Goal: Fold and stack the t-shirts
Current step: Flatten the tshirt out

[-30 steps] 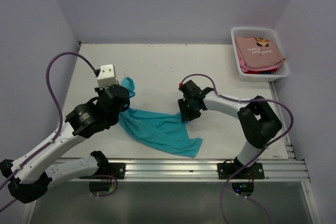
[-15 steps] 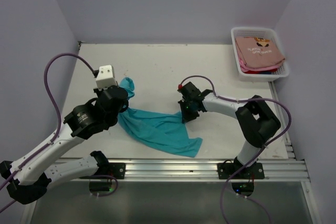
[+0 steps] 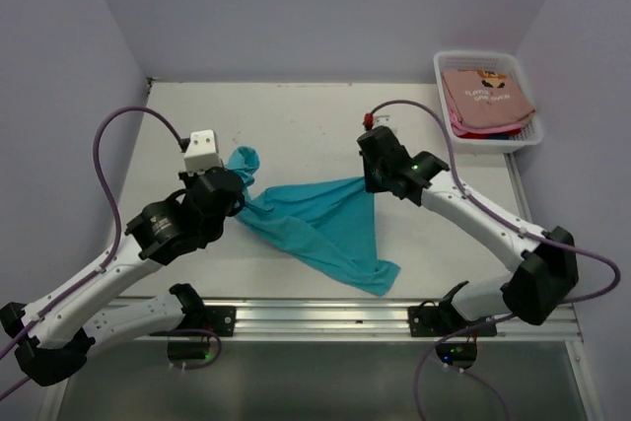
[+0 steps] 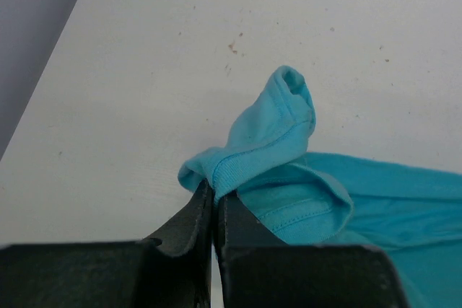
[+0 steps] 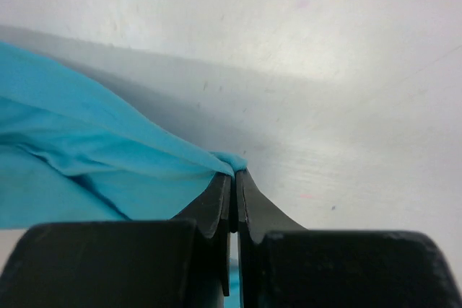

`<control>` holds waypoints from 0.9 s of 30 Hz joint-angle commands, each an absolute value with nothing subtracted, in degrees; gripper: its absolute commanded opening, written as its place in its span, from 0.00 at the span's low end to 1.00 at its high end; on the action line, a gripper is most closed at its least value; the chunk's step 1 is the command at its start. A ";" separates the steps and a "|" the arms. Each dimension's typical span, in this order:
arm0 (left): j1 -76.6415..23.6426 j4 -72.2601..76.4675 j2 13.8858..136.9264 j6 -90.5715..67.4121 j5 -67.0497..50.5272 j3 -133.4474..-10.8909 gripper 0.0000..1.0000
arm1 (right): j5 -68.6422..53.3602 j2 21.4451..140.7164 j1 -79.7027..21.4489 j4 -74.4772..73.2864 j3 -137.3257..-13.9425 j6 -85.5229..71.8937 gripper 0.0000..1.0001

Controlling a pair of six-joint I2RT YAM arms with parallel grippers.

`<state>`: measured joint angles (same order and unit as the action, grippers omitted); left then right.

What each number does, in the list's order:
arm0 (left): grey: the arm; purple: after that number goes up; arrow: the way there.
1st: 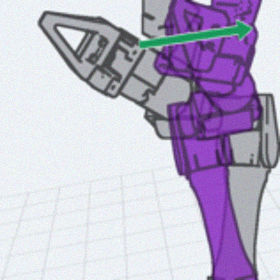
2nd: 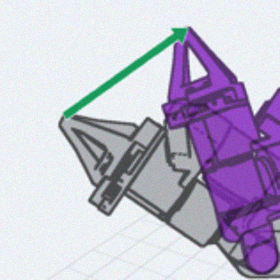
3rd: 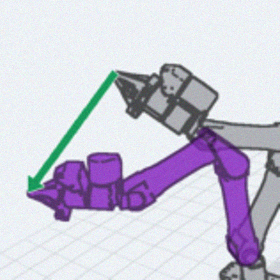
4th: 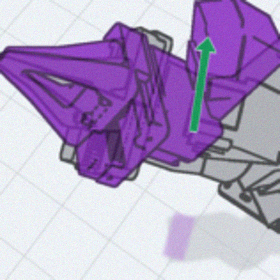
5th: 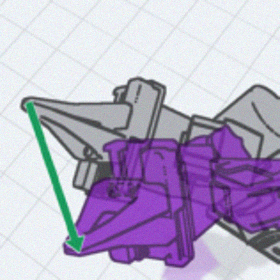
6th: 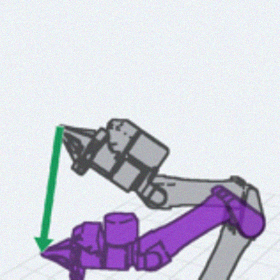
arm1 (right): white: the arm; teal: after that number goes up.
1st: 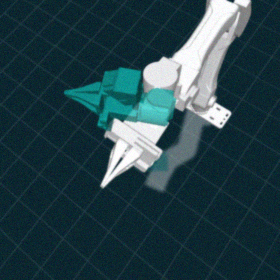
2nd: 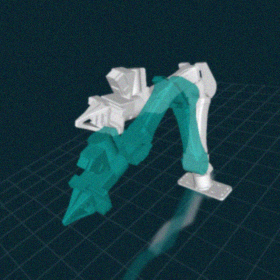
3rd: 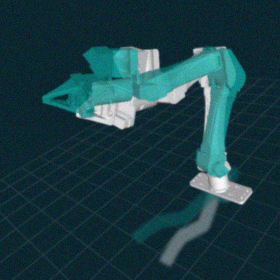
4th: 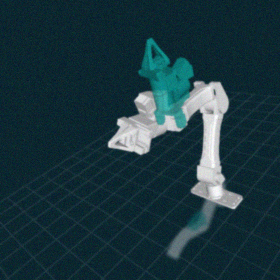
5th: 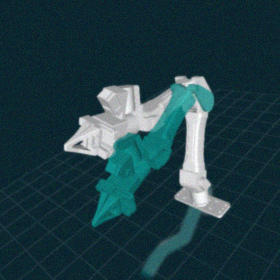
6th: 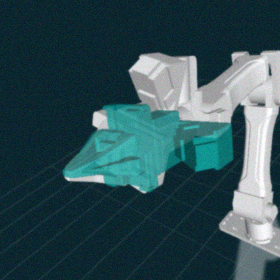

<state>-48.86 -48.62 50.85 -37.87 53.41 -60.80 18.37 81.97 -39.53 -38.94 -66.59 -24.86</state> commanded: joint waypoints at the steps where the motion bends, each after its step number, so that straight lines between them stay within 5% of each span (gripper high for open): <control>1: -48.60 -42.81 49.92 -37.09 56.77 -57.41 0.00 | 36.52 74.02 -38.32 -45.60 -74.33 -25.22 0.00; 8: -48.60 -37.53 48.96 -41.82 56.87 -47.05 0.01 | 47.53 67.08 -38.23 -50.54 -79.98 -24.87 0.00; 10: -48.60 -37.70 48.61 -46.90 56.08 -44.49 0.13 | 48.69 65.66 -38.23 -50.54 -79.89 -24.61 0.00; 12: -48.52 -38.84 48.25 -53.05 54.50 -41.06 0.33 | 49.48 64.34 -38.14 -50.54 -79.72 -24.35 0.00; 13: -48.60 -39.89 48.25 -55.52 54.06 -39.65 0.67 | 49.74 64.16 -38.23 -50.97 -79.72 -23.91 0.00; 16: -48.69 -43.15 48.43 -62.22 52.48 -38.59 1.00 | 50.45 63.63 -38.14 -51.42 -79.72 -23.73 0.00; 20: -48.69 -43.25 46.94 -64.08 51.68 -37.97 1.00 | 50.54 63.19 -38.15 -51.42 -79.19 -23.56 0.00; 27: -48.60 -9.02 46.66 -33.78 36.51 -32.17 1.00 | 49.14 63.28 -38.14 -50.98 -78.31 -23.20 0.00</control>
<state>-48.80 -29.41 44.88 -48.12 44.93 -33.89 47.37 64.71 -38.22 -51.53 -78.61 -23.68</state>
